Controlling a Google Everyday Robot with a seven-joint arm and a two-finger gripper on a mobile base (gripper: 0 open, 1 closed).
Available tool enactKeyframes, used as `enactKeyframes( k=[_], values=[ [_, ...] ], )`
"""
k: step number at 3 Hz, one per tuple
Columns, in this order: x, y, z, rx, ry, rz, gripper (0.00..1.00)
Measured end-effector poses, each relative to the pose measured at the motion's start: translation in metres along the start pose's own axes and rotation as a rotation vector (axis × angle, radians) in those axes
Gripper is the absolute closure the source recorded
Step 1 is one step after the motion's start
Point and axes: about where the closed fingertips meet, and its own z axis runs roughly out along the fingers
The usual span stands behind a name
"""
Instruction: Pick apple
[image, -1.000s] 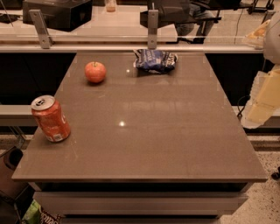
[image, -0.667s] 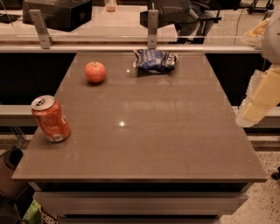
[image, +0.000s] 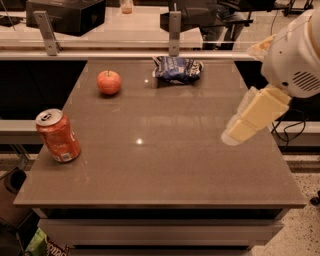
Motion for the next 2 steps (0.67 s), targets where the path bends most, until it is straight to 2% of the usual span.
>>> enactKeyframes(
  k=[1, 2],
  values=[
    [-0.029, 0.001, 0.035, -0.005, -0.117, 0.047, 0.00],
    [-0.045, -0.009, 0.067, -0.004, -0.213, 0.104, 0.00]
  ],
)
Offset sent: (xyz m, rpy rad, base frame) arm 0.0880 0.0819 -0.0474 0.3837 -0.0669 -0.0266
